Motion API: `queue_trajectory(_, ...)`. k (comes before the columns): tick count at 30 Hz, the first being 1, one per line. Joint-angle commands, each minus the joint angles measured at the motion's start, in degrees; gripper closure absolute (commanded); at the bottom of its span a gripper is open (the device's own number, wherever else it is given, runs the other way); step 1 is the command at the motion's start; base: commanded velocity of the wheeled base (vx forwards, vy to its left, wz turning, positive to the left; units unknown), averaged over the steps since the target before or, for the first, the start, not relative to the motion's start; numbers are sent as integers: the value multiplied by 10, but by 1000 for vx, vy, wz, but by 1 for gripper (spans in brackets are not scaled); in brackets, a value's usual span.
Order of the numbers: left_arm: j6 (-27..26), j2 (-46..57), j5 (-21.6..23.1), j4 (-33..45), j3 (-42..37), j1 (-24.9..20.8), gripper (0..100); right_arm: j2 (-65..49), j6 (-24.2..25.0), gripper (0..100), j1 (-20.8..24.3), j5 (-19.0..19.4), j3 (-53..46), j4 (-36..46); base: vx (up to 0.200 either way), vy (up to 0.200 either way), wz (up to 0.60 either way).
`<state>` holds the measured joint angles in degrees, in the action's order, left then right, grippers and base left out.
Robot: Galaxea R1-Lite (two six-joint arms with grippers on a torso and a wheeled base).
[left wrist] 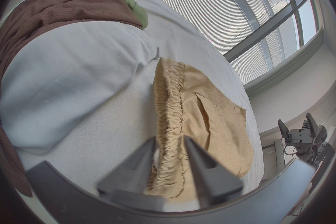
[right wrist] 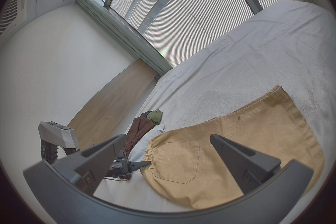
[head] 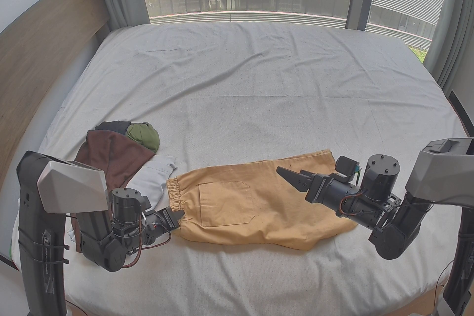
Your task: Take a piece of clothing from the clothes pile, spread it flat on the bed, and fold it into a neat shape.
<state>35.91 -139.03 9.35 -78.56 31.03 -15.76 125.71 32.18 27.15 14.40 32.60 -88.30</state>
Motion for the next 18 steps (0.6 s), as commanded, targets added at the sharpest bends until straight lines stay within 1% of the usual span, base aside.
queue_trajectory(1,0,-13,-1,-1,1,-1,0,2,0,0,0,0,0,0,0,0,0)
queue_trajectory(6,0,-23,-5,2,-1,-1,0,2,0,0,0,0,0,0,0,0,0)
queue_trajectory(10,-1,-36,-17,1,4,-2,0,2,1,0,0,0,0,0,0,0,0)
queue_trajectory(16,-2,-37,-14,6,25,-8,0,2,1,0,4,0,0,0,0,0,0)
queue_trajectory(18,0,-37,-12,7,40,-21,0,2,1,0,4,0,0,0,0,0,0)
